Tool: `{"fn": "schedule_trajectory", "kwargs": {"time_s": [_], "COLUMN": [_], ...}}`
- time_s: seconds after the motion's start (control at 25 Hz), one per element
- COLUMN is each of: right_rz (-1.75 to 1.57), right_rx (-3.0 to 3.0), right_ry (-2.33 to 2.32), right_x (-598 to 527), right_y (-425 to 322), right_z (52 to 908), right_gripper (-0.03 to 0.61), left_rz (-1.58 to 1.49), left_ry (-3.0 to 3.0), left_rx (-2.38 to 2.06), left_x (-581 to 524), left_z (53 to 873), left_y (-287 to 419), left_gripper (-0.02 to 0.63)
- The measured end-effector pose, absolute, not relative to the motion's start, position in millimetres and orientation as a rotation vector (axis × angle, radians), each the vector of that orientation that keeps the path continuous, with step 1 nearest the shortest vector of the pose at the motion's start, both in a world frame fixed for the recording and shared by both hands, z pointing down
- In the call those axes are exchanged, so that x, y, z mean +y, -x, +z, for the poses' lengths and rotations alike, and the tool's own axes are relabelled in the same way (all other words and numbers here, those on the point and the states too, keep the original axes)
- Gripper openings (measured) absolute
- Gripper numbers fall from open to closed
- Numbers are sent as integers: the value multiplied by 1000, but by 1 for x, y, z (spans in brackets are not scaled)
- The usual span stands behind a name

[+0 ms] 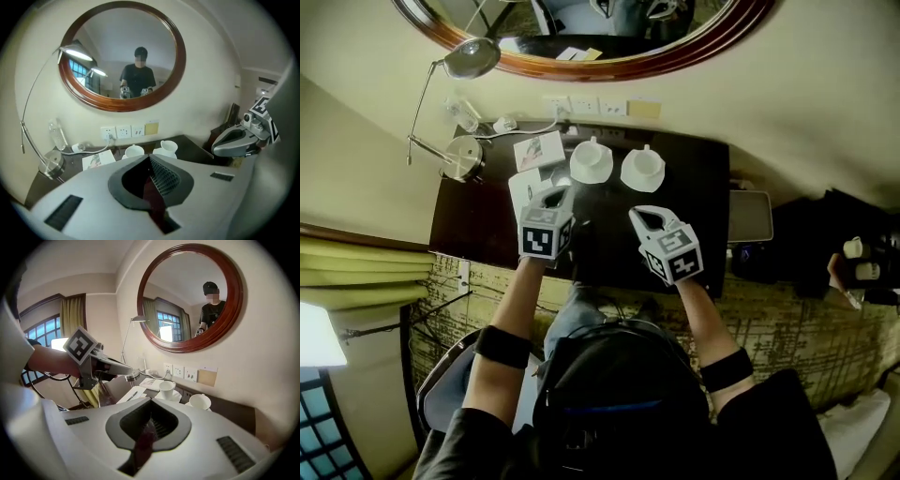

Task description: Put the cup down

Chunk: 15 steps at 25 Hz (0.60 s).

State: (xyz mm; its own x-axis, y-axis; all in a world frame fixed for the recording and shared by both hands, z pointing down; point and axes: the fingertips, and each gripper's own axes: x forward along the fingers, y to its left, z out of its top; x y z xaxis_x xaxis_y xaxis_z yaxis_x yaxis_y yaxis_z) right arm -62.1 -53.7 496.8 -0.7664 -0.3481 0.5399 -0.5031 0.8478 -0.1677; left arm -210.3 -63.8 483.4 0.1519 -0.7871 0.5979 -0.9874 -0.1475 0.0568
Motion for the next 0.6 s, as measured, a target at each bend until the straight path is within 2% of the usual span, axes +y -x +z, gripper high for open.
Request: {"fn": "schedule_trajectory", "kwargs": {"time_s": [0.4, 0.6], "right_rz": [392, 408], "right_rx": [-2524, -2520], "right_ry": [-708, -764], "right_x": [-51, -48], "right_y": [24, -3], "right_z": [486, 488], "right_gripper": [2, 2], "left_rz": [421, 425], "left_ry": [-2025, -2003], "left_rx": [-1825, -1810], "left_x": [-15, 10], "left_z": [466, 468], "left_y": [189, 168], "left_gripper": [0, 0]}}
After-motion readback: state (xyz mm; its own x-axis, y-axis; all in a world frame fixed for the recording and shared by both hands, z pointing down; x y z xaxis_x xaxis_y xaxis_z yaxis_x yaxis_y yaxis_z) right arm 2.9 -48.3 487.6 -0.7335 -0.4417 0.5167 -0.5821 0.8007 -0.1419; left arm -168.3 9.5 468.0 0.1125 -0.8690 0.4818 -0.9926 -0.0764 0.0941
